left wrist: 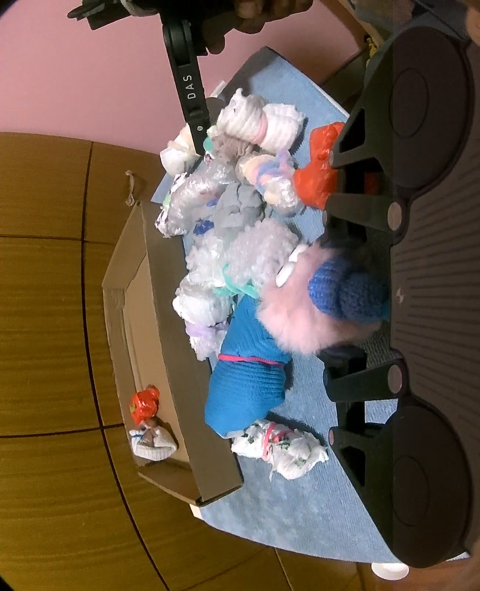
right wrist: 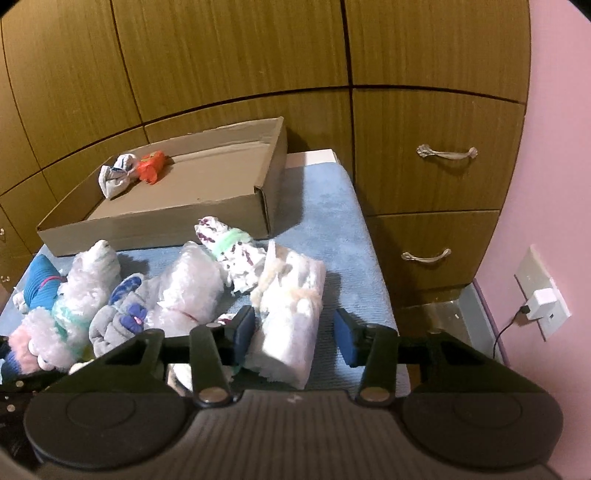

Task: Organize objects
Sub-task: 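Grasp the pink fuzzy toy with left tool while right grasps white sock roll, then lower both held items into the tray beside the first bundles and release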

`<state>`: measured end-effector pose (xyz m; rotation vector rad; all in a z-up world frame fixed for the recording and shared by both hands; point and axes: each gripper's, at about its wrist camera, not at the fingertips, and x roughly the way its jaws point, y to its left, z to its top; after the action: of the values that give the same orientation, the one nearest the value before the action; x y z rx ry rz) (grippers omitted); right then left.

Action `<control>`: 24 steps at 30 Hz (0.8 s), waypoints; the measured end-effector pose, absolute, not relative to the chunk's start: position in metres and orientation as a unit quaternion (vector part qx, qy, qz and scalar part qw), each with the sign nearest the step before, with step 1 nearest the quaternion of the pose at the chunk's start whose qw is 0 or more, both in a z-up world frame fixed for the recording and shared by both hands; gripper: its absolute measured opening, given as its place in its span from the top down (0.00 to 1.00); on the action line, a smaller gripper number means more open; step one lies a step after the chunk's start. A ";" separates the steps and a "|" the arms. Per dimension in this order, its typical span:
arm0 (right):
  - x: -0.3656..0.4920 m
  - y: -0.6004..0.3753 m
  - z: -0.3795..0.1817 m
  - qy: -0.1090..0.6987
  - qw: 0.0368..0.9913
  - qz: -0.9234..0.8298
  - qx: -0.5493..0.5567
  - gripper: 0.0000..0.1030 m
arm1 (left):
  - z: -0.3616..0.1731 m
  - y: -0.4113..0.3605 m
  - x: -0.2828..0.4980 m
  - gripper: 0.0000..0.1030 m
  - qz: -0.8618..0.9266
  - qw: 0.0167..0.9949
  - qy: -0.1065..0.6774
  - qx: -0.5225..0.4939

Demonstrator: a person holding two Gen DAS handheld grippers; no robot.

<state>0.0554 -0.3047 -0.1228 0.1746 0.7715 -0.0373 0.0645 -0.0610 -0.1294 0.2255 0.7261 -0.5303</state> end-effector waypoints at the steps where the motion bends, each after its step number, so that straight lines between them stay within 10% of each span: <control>1: 0.056 -0.304 -0.123 0.375 0.923 -0.018 0.085 0.60 | -0.129 -0.060 0.064 0.49 -0.254 0.895 0.350 0.107; 24: 0.057 -0.295 -0.074 0.327 0.943 0.014 0.063 0.69 | -0.086 -0.031 0.072 0.57 -0.234 0.909 0.335 0.089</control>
<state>0.0573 -0.2945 -0.0745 0.1295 0.6666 0.0281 0.0717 -0.0314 -0.0862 0.1830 0.6906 -0.4826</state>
